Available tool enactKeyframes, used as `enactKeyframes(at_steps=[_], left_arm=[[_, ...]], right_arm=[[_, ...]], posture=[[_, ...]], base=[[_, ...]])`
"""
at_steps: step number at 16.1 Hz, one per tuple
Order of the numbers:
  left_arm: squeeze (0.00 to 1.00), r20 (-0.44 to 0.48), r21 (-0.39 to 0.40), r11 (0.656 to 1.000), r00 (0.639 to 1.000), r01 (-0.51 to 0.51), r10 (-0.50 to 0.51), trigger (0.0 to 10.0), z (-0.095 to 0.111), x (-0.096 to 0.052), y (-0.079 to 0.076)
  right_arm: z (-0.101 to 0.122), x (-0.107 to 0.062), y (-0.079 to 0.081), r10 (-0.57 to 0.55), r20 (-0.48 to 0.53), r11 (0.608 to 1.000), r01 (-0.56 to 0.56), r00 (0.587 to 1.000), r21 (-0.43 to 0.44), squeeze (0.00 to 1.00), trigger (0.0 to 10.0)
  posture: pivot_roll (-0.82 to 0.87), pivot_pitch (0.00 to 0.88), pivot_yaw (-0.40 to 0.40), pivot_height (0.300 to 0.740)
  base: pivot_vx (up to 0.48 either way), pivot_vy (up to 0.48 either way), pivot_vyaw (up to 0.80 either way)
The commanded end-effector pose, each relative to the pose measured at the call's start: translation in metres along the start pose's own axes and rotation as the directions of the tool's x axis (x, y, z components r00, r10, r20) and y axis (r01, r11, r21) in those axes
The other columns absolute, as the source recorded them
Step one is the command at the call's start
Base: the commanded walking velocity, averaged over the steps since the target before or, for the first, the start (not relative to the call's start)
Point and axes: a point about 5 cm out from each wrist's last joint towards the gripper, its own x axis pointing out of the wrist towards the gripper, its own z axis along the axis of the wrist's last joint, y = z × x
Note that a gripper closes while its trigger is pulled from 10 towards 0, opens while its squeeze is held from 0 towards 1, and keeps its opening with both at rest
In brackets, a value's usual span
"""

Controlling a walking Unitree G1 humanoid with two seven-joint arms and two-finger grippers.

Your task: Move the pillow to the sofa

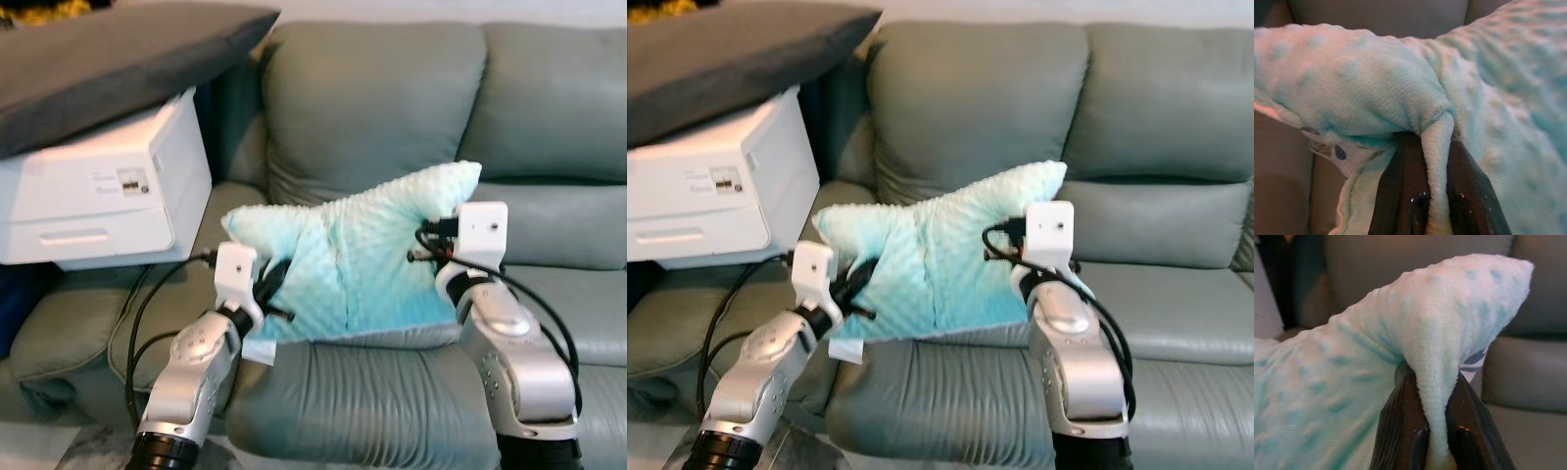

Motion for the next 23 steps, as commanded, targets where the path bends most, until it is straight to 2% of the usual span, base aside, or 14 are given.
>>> enactKeyframes(at_steps=[1, 4, 6, 9, 10, 12, 14, 15, 17, 18, 20, 23], left_arm=[[0.00, -0.029, 0.034, 0.999, 1.000, -0.001, 0.002, 10.0, -0.007, -0.001, 0.004], [0.00, -0.089, 0.061, 0.998, 0.996, -0.004, 0.009, 10.0, -0.026, -0.003, 0.012], [0.00, -0.115, 0.058, 0.998, 0.993, 0.023, -0.016, 10.0, -0.038, -0.004, 0.009], [0.00, -0.132, 0.062, 0.998, 0.991, 0.031, -0.023, 10.0, -0.051, -0.009, 0.009], [0.00, -0.129, 0.054, 0.998, 0.992, 0.025, -0.018, 10.0, -0.056, -0.016, 0.008], [0.00, -0.111, 0.050, 0.998, 0.994, 0.026, -0.020, 10.0, -0.055, -0.015, 0.005], [0.00, -0.090, 0.062, 0.998, 0.996, 0.024, -0.019, 10.0, -0.053, -0.005, 0.000], [0.00, -0.065, 0.069, 0.998, 0.998, 0.013, -0.009, 10.0, -0.050, 0.003, -0.002], [0.00, 0.032, 0.084, 0.996, 0.999, -0.012, 0.009, 10.0, -0.028, 0.024, -0.005], [0.00, 0.057, 0.077, 0.996, 0.998, -0.036, 0.031, 10.0, -0.017, 0.035, -0.005], [0.00, 0.120, 0.076, 0.995, 0.991, -0.063, 0.053, 10.0, 0.013, 0.058, -0.004], [0.00, 0.147, 0.067, 0.991, 0.984, -0.115, 0.104, 10.0, 0.032, 0.072, 0.006]], right_arm=[[-0.008, 0.001, -0.008, -0.050, -0.027, 0.999, 0.050, 0.998, 0.002, 0.00, 10.0], [-0.028, -0.002, -0.030, -0.160, -0.113, 0.987, 0.158, 0.981, -0.022, 0.00, 10.0], [-0.046, -0.011, -0.045, -0.232, -0.175, 0.973, 0.230, 0.957, -0.034, 0.00, 10.0], [-0.059, -0.020, -0.054, -0.273, -0.202, 0.962, 0.267, 0.941, -0.053, 0.00, 10.0], [-0.066, -0.030, -0.063, -0.313, -0.222, 0.950, 0.302, 0.924, -0.079, 0.00, 10.0], [-0.072, -0.035, -0.071, -0.349, -0.243, 0.937, 0.333, 0.905, -0.107, 0.00, 10.0], [-0.075, -0.035, -0.080, -0.370, -0.237, 0.929, 0.353, 0.898, -0.112, 0.00, 10.0], [-0.072, -0.033, -0.084, -0.365, -0.210, 0.931, 0.357, 0.907, -0.078, 0.00, 10.0], [-0.060, -0.025, -0.087, -0.336, -0.116, 0.941, 0.329, 0.935, -0.079, 0.00, 10.0], [-0.057, -0.021, -0.088, -0.327, -0.100, 0.944, 0.319, 0.940, -0.084, 0.00, 10.0], [-0.053, -0.003, -0.083, -0.271, -0.080, 0.962, 0.267, 0.959, -0.059, 0.00, 10.0], [-0.052, 0.026, -0.075, -0.214, -0.085, 0.976, 0.209, 0.973, -0.058, 0.00, 10.0]], posture=[[-0.09, 0.048, 0.031, 0.740], [-0.10, 0.081, 0.038, 0.740], [-0.10, 0.132, 0.048, 0.740], [-0.10, 0.195, 0.063, 0.740], [-0.10, 0.251, 0.075, 0.740], [-0.10, 0.288, 0.080, 0.740], [-0.11, 0.330, 0.082, 0.740], [-0.11, 0.346, 0.085, 0.740], [-0.13, 0.378, 0.084, 0.740], [-0.13, 0.389, 0.080, 0.740], [-0.12, 0.418, 0.075, 0.740], [-0.11, 0.441, 0.076, 0.740]], base=[[0.000, 0.000, 0.00], [0.000, 0.000, 0.00], [0.000, 0.000, 0.00], [0.000, 0.000, 0.00], [0.000, 0.000, 0.00], [0.000, 0.000, 0.00], [0.000, 0.000, 0.00], [0.000, 0.000, 0.00], [0.000, 0.000, 0.00], [0.000, 0.000, 0.00], [0.000, 0.000, 0.00], [0.000, 0.000, 0.00]])
